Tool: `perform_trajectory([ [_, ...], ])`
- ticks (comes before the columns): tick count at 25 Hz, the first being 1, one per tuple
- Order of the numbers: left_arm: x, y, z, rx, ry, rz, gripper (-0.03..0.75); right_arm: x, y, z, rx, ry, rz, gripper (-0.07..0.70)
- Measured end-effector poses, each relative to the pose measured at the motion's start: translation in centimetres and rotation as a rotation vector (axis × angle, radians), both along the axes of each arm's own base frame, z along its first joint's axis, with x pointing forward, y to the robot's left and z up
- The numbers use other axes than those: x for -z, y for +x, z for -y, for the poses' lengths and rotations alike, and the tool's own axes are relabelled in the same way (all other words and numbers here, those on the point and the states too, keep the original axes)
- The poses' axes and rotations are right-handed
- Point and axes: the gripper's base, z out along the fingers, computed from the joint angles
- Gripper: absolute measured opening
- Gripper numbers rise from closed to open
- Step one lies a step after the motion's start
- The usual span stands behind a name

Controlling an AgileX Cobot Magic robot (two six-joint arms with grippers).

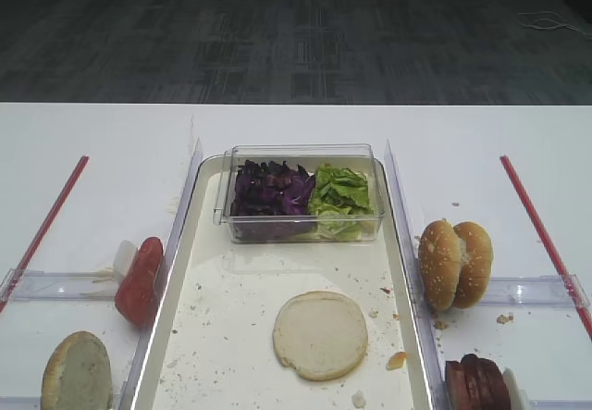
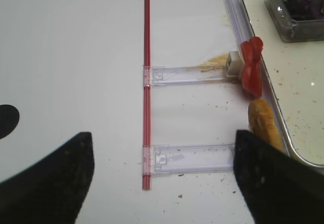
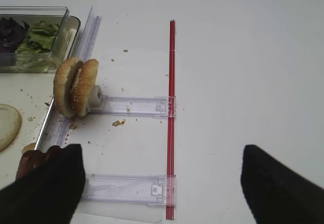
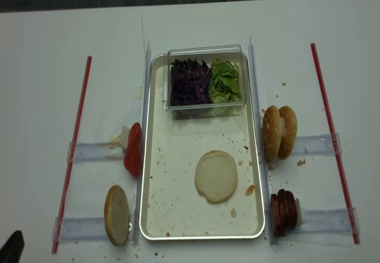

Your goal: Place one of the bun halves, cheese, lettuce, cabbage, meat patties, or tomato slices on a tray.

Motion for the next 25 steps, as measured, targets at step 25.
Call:
perform_trajectory([
  [25,0.00,0.00,0.00,0.000,0.000,0.000,0.567,0.00,0.00,0.00,0.000,0.000,0.000,0.652],
])
